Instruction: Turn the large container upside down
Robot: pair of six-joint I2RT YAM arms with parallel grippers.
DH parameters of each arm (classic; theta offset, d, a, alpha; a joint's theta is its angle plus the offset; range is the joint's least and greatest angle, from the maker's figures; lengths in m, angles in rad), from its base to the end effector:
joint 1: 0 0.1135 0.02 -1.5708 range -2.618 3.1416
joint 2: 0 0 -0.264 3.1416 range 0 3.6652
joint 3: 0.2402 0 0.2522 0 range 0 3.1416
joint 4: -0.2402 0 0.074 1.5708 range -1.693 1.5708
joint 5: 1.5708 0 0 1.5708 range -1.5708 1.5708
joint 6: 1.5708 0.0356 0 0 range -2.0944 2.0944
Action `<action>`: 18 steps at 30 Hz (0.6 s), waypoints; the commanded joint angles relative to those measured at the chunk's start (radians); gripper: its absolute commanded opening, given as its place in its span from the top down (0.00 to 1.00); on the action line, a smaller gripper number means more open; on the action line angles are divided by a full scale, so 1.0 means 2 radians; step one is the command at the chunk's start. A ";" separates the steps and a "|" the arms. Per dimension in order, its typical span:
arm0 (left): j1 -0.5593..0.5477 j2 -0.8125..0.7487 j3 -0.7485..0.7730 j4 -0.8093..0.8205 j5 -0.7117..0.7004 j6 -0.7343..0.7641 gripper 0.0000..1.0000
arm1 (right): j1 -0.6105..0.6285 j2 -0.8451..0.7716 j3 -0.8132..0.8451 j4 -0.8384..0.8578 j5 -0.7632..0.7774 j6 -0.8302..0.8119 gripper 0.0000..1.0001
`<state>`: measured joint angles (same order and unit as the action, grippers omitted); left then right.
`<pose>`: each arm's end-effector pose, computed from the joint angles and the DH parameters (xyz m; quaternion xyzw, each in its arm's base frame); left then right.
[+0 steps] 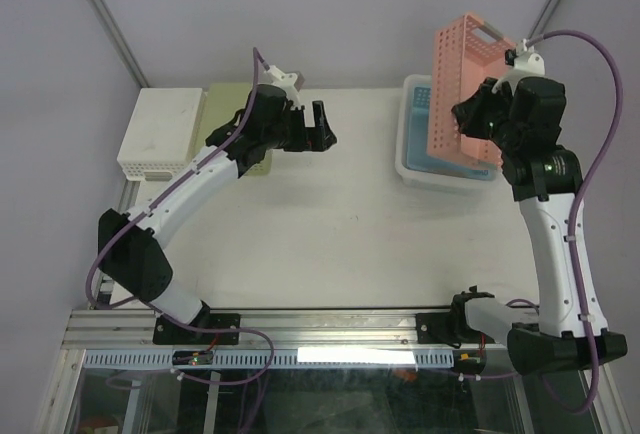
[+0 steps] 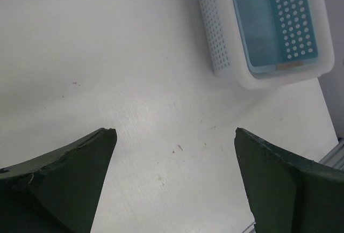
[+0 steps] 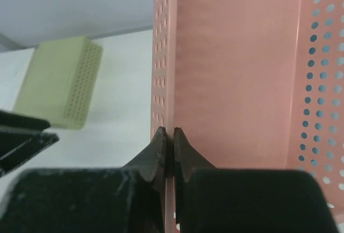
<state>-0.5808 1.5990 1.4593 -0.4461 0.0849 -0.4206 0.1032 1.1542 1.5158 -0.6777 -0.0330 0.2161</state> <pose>0.3073 -0.2053 0.3422 0.0904 0.8759 -0.2596 0.3965 0.2239 0.0244 0.4636 0.0360 0.8087 0.1065 0.5773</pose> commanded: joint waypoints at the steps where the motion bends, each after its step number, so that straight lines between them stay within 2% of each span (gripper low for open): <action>1: 0.004 -0.074 -0.030 0.030 -0.002 -0.012 0.01 | 0.003 -0.062 -0.045 0.047 -0.159 0.020 1.00; 4: 0.014 -0.126 -0.048 0.023 -0.039 -0.023 0.01 | 0.003 -0.094 -0.089 0.090 -0.268 0.075 1.00; 7: 0.045 -0.174 -0.064 0.015 -0.079 -0.059 0.01 | 0.006 -0.119 -0.162 0.180 -0.380 0.161 1.00; 9: 0.056 -0.207 -0.074 0.013 -0.118 -0.083 0.01 | 0.012 -0.130 -0.205 0.236 -0.422 0.209 1.00; 13: 0.057 -0.255 -0.084 0.013 -0.175 -0.102 0.01 | 0.053 -0.144 -0.285 0.339 -0.444 0.289 1.00; 18: 0.057 -0.279 -0.087 0.019 -0.190 -0.117 0.01 | 0.151 -0.136 -0.382 0.506 -0.388 0.398 1.00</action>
<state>-0.4591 1.0573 1.2984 -0.4458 -0.2226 -0.6033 0.2893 0.8932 0.8421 -0.0849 -0.8070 0.7685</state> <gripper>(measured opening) 0.990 0.035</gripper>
